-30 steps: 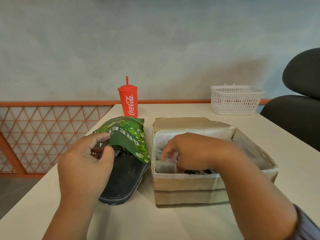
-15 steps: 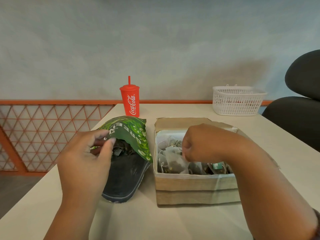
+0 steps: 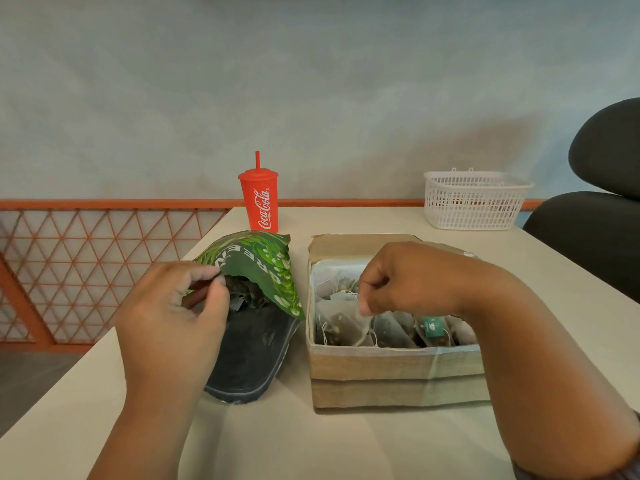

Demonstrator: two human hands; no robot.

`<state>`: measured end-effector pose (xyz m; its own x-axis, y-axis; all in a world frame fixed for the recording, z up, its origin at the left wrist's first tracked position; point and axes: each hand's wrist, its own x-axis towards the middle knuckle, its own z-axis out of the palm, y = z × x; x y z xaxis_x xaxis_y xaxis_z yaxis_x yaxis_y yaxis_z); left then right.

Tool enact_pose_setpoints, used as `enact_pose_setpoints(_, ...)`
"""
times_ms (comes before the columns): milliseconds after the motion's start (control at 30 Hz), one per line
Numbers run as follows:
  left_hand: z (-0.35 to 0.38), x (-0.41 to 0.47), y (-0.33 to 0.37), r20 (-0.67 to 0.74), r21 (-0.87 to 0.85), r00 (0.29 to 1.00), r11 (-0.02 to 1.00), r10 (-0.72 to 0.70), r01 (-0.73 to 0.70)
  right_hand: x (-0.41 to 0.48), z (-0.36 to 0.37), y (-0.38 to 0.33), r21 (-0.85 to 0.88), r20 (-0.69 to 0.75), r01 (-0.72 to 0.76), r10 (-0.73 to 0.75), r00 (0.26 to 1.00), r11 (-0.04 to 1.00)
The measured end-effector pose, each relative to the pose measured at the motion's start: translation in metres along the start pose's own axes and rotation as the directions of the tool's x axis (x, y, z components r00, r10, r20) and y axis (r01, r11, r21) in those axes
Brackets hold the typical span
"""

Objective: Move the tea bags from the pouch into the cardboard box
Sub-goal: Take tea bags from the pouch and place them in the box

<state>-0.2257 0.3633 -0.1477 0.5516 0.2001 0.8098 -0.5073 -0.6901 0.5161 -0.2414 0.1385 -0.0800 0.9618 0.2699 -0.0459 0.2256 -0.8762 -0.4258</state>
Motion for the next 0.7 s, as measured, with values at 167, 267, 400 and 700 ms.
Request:
enact_pose_setpoints(167, 0.001, 0.0, -0.001, 0.002, -0.009, 1.0, 1.0, -0.01, 0.01, 0.005, 0.006, -0.005, 0.068, 0.046, 0.014, -0.018, 0.999, 0.998)
enact_pose_setpoints(267, 0.002, 0.0, -0.001, -0.007, 0.003, 1.0, 1.0, 0.003, -0.003, 0.004, 0.009, 0.001, -0.096, 0.097, -0.055, 0.064, 0.993, 0.994)
enact_pose_setpoints(400, 0.002, 0.0, -0.003, -0.01, 0.008, 1.0, 1.0, 0.011, -0.011, -0.001, 0.002, 0.01, -0.184, 0.079, -0.141, 0.157, 0.984, 0.973)
enact_pose_setpoints(700, 0.007, 0.003, 0.003, 0.027, -0.029, 1.0, 1.0, 0.01, -0.009, 0.003, 0.007, -0.02, 0.034, -0.175, 0.161, -0.153, 0.973, 0.986)
